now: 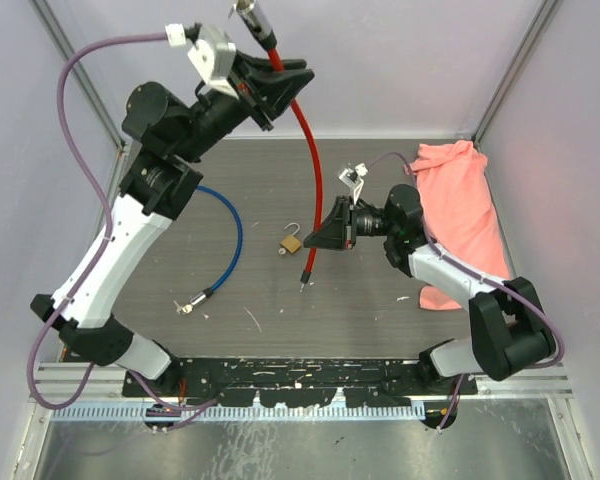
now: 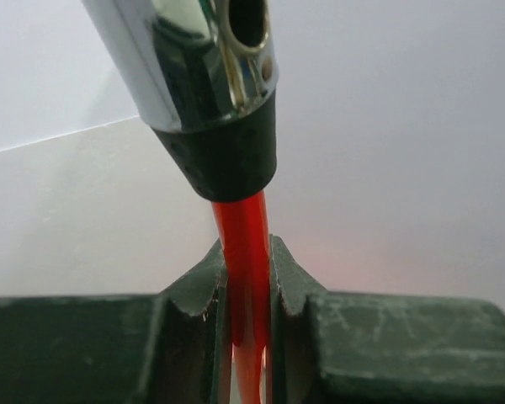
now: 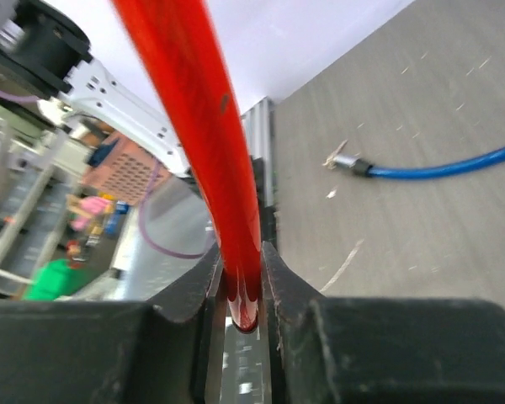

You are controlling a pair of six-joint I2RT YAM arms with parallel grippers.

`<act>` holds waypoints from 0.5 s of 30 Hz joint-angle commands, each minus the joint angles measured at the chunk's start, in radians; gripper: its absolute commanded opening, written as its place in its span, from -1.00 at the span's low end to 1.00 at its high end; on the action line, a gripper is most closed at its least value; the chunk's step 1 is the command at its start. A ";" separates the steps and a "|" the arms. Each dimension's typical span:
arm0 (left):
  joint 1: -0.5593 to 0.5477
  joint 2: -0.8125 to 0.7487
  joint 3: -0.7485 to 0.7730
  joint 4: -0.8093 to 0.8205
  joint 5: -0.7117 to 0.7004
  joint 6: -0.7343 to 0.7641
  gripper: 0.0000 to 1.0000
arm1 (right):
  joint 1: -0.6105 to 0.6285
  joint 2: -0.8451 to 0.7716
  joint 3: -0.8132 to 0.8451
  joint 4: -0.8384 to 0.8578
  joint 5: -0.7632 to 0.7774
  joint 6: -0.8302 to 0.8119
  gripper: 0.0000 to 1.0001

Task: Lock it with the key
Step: Adjust the lock.

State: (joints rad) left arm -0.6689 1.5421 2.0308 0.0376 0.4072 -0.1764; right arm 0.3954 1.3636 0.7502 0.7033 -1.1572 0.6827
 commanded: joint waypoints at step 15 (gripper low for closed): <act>-0.149 -0.292 -0.966 0.050 -0.175 1.185 -1.00 | -0.053 0.233 0.067 -0.330 -0.181 0.872 -0.98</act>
State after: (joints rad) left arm -0.7200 1.3159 1.1469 0.1280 0.3019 0.8021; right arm 0.3481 1.6009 0.7712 0.4454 -1.2835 1.4635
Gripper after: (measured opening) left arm 0.145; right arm 0.227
